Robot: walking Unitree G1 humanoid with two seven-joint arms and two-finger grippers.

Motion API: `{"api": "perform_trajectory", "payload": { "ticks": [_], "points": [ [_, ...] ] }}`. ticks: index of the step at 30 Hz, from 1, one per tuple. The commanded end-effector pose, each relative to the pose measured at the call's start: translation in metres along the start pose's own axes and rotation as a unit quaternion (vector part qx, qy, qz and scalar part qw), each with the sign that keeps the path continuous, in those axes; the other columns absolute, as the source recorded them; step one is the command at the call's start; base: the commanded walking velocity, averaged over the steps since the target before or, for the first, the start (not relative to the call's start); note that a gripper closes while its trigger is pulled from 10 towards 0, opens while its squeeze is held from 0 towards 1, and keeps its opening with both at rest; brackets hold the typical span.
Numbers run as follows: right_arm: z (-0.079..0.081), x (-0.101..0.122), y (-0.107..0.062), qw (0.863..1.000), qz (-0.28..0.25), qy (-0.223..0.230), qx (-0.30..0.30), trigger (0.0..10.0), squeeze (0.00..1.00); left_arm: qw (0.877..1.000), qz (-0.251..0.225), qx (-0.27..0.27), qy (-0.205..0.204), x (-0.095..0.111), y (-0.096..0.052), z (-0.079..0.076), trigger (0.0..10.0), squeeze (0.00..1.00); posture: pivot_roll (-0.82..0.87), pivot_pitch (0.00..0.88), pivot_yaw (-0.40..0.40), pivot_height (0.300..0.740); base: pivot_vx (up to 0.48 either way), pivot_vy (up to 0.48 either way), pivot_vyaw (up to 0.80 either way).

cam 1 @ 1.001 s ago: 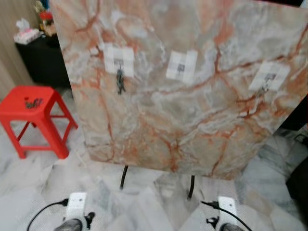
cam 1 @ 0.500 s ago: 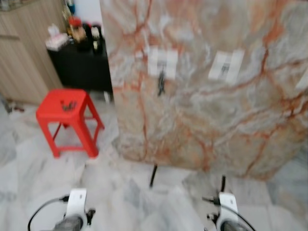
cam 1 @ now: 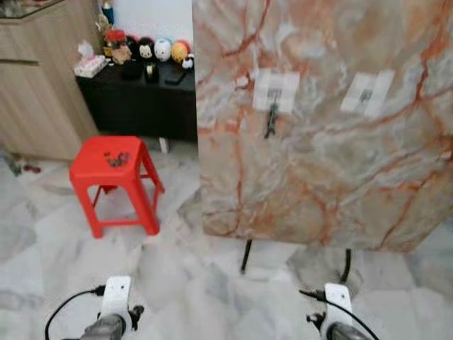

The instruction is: Hang keys on a hook

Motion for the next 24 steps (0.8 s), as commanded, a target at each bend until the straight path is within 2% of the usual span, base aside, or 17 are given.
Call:
{"api": "perform_trajectory", "payload": {
  "ticks": [1, 6, 7, 12, 16, 24],
  "points": [
    [0.002, 0.006, 0.000, 1.000, -0.008, 0.001, 0.004, 10.0, 0.00, 1.000, 0.008, 0.007, -0.001, -0.005, -0.001, 0.004, 10.0, 0.00, -0.03, 0.000, -0.056, 0.740, 0.000, 0.356, 0.00],
    [0.001, 0.002, 0.000, 1.000, 0.001, -0.011, 0.006, 10.0, 0.00, 1.000, 0.012, 0.010, -0.004, -0.010, -0.002, 0.005, 10.0, 0.00, 0.00, 0.000, -0.078, 0.740, 0.000, 0.359, 0.00],
    [0.000, 0.001, 0.000, 1.000, 0.002, -0.025, 0.006, 10.0, 0.00, 1.000, 0.015, 0.013, -0.007, -0.013, -0.002, 0.005, 10.0, 0.00, 0.01, 0.000, -0.086, 0.740, 0.000, 0.356, 0.00],
    [-0.004, -0.007, -0.001, 1.000, 0.011, -0.020, 0.000, 10.0, 0.00, 0.999, 0.028, 0.021, -0.018, -0.024, -0.004, 0.006, 10.0, 0.00, 0.03, 0.000, -0.089, 0.740, 0.000, 0.359, 0.00],
    [-0.007, -0.013, -0.001, 1.000, 0.011, 0.000, -0.004, 10.0, 0.00, 0.999, 0.032, 0.016, -0.013, -0.031, -0.005, 0.005, 10.0, 0.00, 0.05, 0.000, -0.083, 0.740, 0.000, 0.355, 0.00],
    [-0.008, -0.023, -0.002, 1.000, 0.025, 0.003, -0.006, 10.0, 0.00, 0.999, 0.037, 0.010, -0.003, -0.042, -0.008, 0.007, 10.0, 0.00, 0.03, 0.000, -0.051, 0.740, 0.000, 0.359, 0.00]
  ]
}}
Point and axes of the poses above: a point about 5 cm out from each wrist's last joint towards the gripper, its own y axis pointing out of the wrist towards the gripper, its own x axis along the axis of the wrist's last joint, z = x × y, the point moved 1 cm from there along y, pointing out of the wrist towards the gripper, and after that the axes turned 2 degrees about -y, right-handed, at the moved point
